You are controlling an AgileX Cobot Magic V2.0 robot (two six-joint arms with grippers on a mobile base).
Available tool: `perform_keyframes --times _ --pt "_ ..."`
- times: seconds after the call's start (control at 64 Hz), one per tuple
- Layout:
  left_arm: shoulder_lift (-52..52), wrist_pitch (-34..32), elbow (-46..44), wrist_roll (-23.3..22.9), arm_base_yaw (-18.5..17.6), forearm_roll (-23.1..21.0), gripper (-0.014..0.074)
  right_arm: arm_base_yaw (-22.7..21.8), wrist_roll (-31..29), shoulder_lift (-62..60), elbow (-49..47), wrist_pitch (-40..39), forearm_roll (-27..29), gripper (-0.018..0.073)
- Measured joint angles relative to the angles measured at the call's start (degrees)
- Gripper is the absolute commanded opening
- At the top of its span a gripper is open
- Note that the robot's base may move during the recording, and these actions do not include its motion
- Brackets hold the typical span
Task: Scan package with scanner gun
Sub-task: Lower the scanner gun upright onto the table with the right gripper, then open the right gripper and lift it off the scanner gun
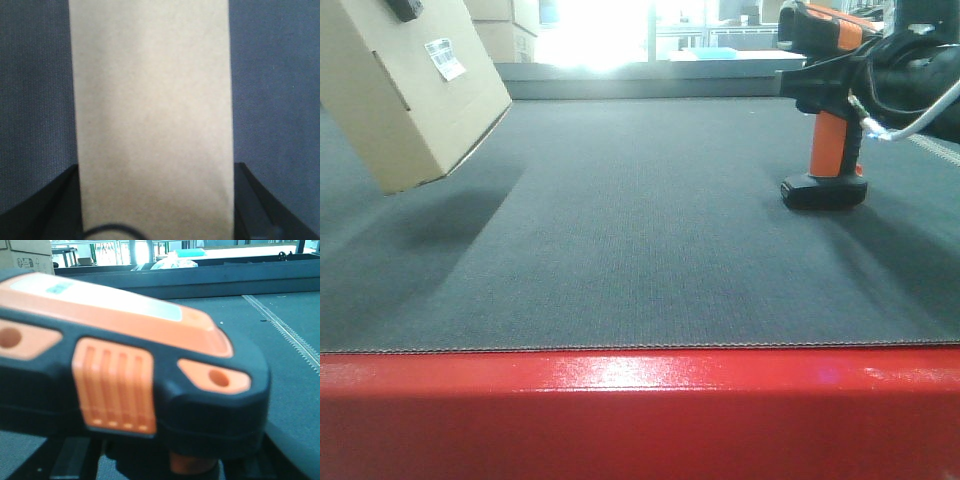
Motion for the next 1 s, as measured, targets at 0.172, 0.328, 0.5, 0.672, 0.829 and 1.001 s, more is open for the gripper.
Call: perform_keyframes --times 0.172,0.328,0.5,0.672,0.829,1.001 --pt "0.0 0.0 0.0 0.0 0.0 0.0 0.0214 0.0 0.1 0.0 0.0 -0.5 0.0 0.0425" --pt "0.0 0.0 0.0 0.0 0.0 0.0 0.0214 0.0 0.1 0.0 0.0 0.4 -1.3 0.0477" --pt "0.0 0.0 0.0 0.0 0.0 0.0 0.0214 0.0 0.1 0.0 0.0 1.4 -2.7 0.0528" --pt "0.0 0.0 0.0 0.0 0.0 0.0 0.0214 0.0 0.1 0.0 0.0 2.8 -3.0 0.0559" --pt "0.0 0.0 0.0 0.0 0.0 0.0 0.0214 0.0 0.1 0.0 0.0 4.5 -3.0 0.0560" --pt "0.0 0.0 0.0 0.0 0.0 0.0 0.0214 0.0 0.1 0.0 0.0 5.2 -2.8 0.0560"
